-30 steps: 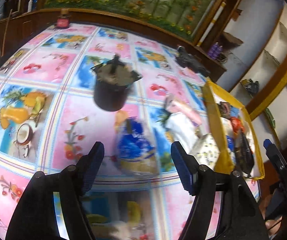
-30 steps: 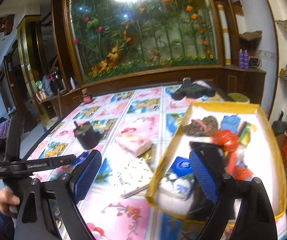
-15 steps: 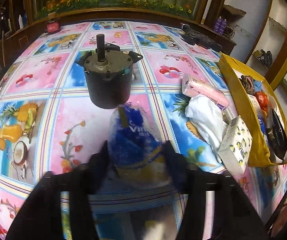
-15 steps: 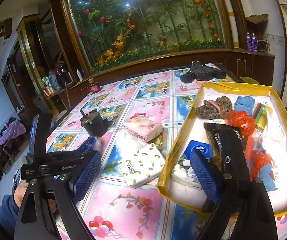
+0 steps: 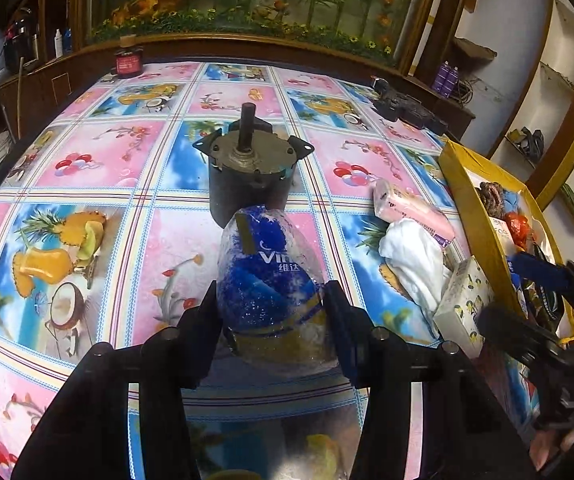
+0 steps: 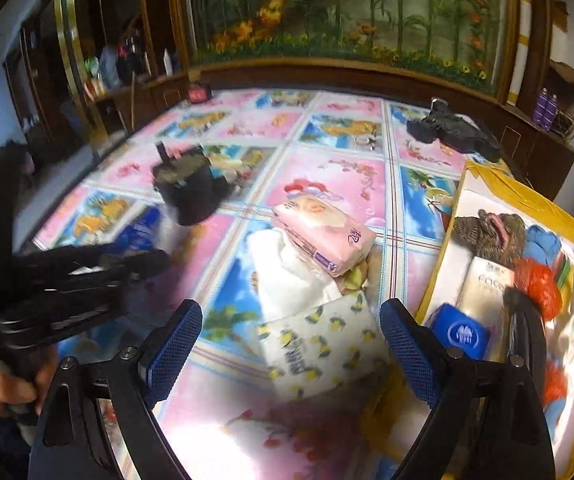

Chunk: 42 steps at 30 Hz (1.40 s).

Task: Organize soft objects
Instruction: 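Grasp the blue Vinda roll bag with the left gripper while the right moves to the lemon-print pack, then grasp the white lemon-print tissue pack with the right gripper and lift it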

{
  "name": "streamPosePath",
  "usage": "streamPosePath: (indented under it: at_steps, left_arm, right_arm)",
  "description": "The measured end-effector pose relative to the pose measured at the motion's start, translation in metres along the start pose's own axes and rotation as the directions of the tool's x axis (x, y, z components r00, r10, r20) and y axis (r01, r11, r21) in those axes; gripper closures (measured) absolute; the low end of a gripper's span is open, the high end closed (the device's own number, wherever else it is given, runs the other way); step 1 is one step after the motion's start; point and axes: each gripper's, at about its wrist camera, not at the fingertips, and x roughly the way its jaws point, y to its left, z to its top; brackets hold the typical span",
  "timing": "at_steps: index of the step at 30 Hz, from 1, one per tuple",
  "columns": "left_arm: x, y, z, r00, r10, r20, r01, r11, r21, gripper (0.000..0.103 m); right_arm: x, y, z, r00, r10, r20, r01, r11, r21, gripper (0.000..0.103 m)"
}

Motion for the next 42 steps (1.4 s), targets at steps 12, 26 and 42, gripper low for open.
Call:
streamPosePath:
  at_steps: [12, 26, 42]
  left_arm:
    - [-0.002, 0.011, 0.002, 1.000, 0.024, 0.012, -0.023, 0.999, -0.044, 0.055]
    - [-0.007, 0.010, 0.002, 1.000, 0.008, 0.024, -0.007, 0.999, -0.043, 0.055]
    - [-0.015, -0.015, -0.005, 0.998, -0.013, 0.065, 0.009, 0.998, 0.056, 0.055]
  right_arm:
    - [-0.003, 0.021, -0.002, 0.926, 0.368, -0.086, -0.373, 0.927, -0.051, 0.012]
    - [-0.014, 0.043, -0.039, 0.980, 0.139, -0.142, -0.125, 0.987, 0.102, 0.012]
    - [-0.016, 0.027, -0.038, 0.999, 0.045, -0.029, -0.042, 0.995, 0.096, 0.045]
